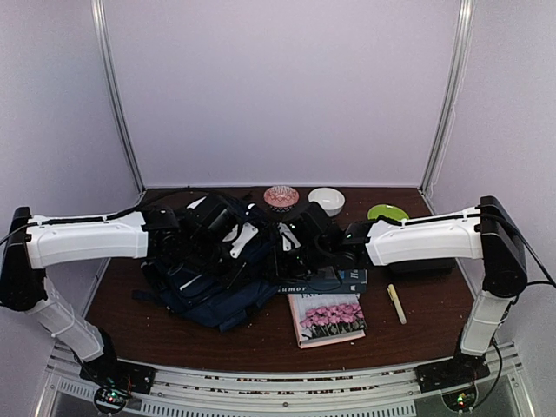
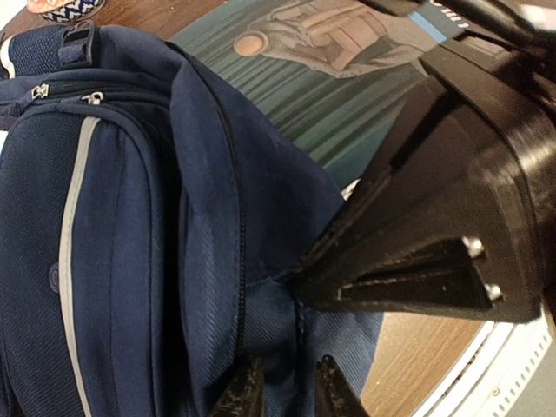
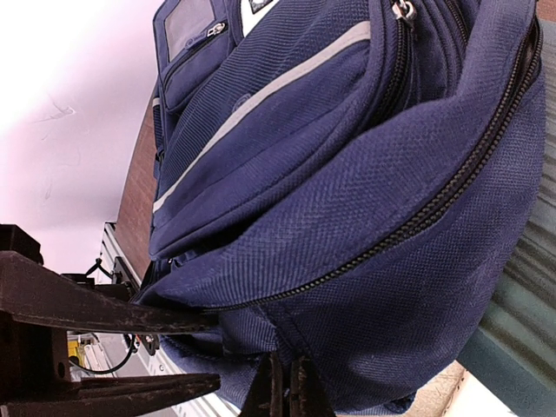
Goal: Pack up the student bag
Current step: Unzip the student bag at the center of the board.
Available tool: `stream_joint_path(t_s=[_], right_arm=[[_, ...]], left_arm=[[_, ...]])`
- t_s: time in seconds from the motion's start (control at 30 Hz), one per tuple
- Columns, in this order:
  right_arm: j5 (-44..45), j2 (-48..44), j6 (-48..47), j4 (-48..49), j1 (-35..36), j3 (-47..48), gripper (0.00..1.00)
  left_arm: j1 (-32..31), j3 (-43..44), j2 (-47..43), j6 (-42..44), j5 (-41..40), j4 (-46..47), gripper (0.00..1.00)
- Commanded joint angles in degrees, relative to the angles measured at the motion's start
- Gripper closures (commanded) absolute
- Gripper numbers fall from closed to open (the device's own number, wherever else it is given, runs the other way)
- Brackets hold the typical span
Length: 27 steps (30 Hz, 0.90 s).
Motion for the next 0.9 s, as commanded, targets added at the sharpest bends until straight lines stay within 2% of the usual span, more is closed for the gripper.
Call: stream_joint_path(t_s=[0.0, 0.07, 0.13, 0.5, 0.67, 0.8, 0.87], right_arm=[[0.01, -3.30, -0.55, 2.20, -0.01, -0.54, 1.00], [-0.03, -3.54, -0.55, 2.31, 0.01, -0.83, 1.00], [-0.08, -3.68, -0.69, 2.37, 0.02, -1.02, 1.00], [-0.54, -3.79, -0.37, 2.89, -0.01, -1.29, 1.00], [-0.91, -3.47, -0.03, 3.36, -0.01, -1.30, 1.00], [-1.06, -3.38, -0.02, 3.34, 0.02, -1.27, 1.00], [-1.05, -3.37, -0.10, 3.24, -0.01, -1.13, 1.00]], left_arm=[[0.22, 2.54, -0.10, 0.28, -2.19, -0.30, 0.55], [0.22, 3.04, -1.49, 0.30, -2.98, -0.57, 0.43], [0.23, 3.86, -2.86, 0.54, -3.77, -1.19, 0.36], [1.10, 5.09, -2.76, 1.82, -6.20, -4.26, 0.29], [2.07, 4.97, 0.86, 2.51, -4.74, -3.98, 0.32], [2.07, 4.69, 1.91, 3.28, -3.00, -2.78, 0.43], [2.08, 4.86, 2.38, 3.59, -2.77, -2.68, 0.52]])
